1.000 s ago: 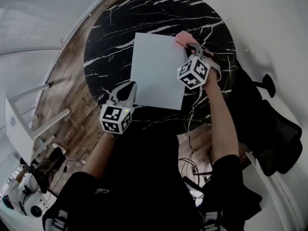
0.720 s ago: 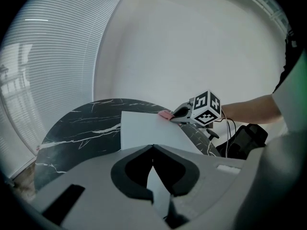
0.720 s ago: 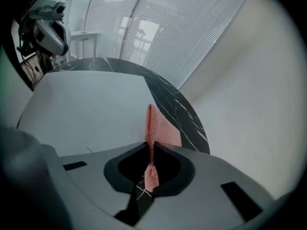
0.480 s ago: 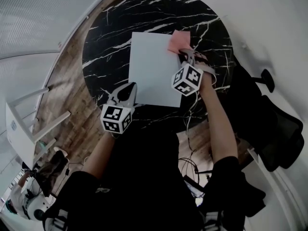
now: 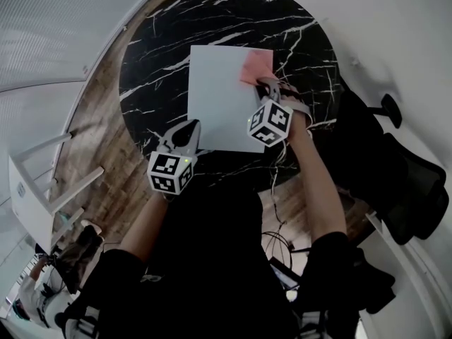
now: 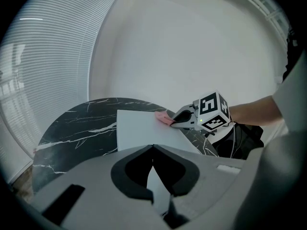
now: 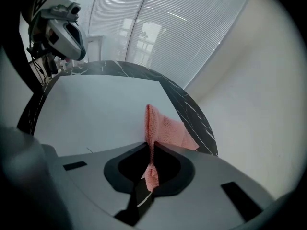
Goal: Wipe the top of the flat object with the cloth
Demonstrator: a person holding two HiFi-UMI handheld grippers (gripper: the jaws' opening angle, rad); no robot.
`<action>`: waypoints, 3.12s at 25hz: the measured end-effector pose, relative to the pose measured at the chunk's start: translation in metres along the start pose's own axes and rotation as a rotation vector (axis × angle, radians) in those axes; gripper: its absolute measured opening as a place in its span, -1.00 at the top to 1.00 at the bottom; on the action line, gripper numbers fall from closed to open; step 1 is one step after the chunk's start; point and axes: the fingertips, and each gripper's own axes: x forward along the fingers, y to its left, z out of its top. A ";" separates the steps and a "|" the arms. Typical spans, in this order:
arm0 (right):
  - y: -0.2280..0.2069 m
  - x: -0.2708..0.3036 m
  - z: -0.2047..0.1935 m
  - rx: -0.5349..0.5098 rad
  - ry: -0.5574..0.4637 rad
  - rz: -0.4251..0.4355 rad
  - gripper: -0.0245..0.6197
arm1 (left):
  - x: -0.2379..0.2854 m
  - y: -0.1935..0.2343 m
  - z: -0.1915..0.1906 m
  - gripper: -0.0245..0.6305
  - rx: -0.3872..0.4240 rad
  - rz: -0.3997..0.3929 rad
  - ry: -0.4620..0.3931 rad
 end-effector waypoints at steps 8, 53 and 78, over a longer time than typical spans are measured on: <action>0.020 -0.010 -0.004 0.033 -0.003 0.000 0.89 | -0.003 0.004 -0.001 0.93 0.024 -0.003 0.000; 0.141 -0.079 -0.033 0.199 0.017 0.080 0.89 | -0.002 -0.033 -0.018 0.93 0.139 -0.120 0.060; 0.181 -0.096 -0.038 0.223 0.037 0.148 0.89 | 0.000 -0.035 -0.019 0.93 0.144 -0.137 0.071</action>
